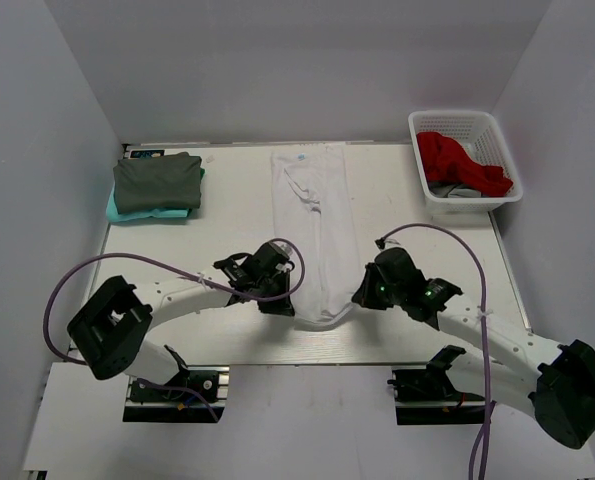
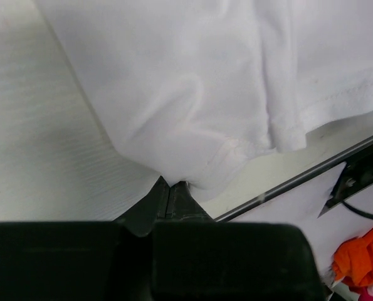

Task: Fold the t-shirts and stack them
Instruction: Grab the bottom of the folded rectangular tshirt with both arms, then fold the folded rectangular tshirt in 1/3 of the way

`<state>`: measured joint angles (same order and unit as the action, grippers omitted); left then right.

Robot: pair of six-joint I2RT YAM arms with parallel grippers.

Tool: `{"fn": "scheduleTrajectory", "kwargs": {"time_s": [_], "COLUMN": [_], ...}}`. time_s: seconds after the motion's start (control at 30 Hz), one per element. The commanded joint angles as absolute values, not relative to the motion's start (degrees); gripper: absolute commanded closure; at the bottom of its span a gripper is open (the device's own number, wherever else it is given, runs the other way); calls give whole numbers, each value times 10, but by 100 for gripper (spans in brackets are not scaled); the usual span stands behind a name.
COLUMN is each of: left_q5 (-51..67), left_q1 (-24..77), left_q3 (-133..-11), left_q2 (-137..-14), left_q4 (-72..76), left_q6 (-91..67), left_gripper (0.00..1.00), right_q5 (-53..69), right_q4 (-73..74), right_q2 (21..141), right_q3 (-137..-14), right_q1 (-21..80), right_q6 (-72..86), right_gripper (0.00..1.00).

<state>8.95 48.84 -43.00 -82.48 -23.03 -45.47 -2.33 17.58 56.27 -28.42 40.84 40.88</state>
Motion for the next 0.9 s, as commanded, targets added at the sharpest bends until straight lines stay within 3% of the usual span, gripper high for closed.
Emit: {"fn": "scheduleTrajectory", "kwargs": {"time_s": [0.0,0.43,0.87], "left_q5": [54,-162,-148], "left_q1": [481,438,367], "left_q3": [-477,-625,-778], "left_q2": [-793,-833,-968], "left_q4": [-231,-287,-262], "left_q6": [-451,-439,-362], "left_gripper": [100,100,100], "right_q5": [-71,-210,-191], "right_q4": [178,171,174], "right_q2": [577,728,876], "right_q3": [-332,-523,-700], "right_q1": [407,379,318], "right_q6": [398,381,316], "right_gripper": [100,100,100]}}
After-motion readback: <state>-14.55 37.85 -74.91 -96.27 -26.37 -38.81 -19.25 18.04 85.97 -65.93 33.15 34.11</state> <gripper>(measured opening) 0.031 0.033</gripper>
